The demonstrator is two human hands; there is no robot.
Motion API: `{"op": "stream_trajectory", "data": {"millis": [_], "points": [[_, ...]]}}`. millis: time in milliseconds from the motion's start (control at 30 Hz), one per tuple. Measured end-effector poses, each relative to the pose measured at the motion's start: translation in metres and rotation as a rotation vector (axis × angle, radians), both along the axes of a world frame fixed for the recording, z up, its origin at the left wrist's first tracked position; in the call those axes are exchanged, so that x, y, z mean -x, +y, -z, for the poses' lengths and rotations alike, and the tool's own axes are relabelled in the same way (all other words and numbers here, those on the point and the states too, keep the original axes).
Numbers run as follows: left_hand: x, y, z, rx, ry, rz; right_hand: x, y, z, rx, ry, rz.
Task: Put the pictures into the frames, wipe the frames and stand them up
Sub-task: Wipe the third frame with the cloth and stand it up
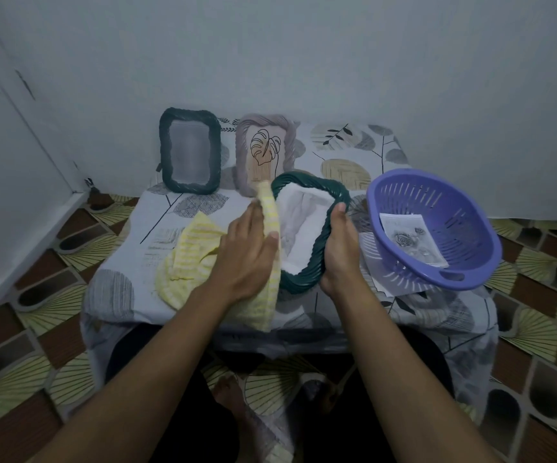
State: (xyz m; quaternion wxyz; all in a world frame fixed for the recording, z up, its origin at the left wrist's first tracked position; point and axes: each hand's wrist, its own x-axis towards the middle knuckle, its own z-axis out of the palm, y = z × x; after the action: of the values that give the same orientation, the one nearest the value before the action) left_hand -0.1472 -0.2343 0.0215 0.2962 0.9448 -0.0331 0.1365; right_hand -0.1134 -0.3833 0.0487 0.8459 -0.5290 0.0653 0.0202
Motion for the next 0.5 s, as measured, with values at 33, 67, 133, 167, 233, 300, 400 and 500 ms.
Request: {"op": "stream_trajectory", "data": {"millis": [33, 67, 133, 167, 233, 300, 400, 500], "points": [[0.003, 0.002, 0.005, -0.11, 0.0, 0.055, -0.003, -0.003, -0.001, 0.019, 0.008, 0.015], [0.006, 0.004, 0.01, -0.196, -0.002, 0.104, -0.004, -0.005, -0.001, 0.031, 0.014, 0.021], [0.012, 0.004, 0.012, -0.276, -0.029, 0.152, -0.004, -0.007, -0.001, 0.074, 0.017, 0.007], [0.014, 0.003, 0.011, -0.284, -0.046, 0.149, -0.003, -0.006, 0.001, 0.1, 0.01, -0.013], [0.006, 0.004, 0.006, -0.223, -0.06, 0.089, 0.003, -0.002, 0.005, 0.146, -0.014, -0.075], [-0.007, 0.007, -0.003, -0.125, -0.052, -0.003, 0.01, 0.003, 0.007, 0.197, -0.037, -0.158], [-0.023, 0.011, -0.016, 0.004, -0.03, -0.092, 0.017, 0.01, 0.007, 0.232, -0.065, -0.208], [-0.021, 0.007, -0.016, 0.02, -0.017, -0.074, 0.013, 0.014, 0.002, 0.242, -0.066, -0.154]]}}
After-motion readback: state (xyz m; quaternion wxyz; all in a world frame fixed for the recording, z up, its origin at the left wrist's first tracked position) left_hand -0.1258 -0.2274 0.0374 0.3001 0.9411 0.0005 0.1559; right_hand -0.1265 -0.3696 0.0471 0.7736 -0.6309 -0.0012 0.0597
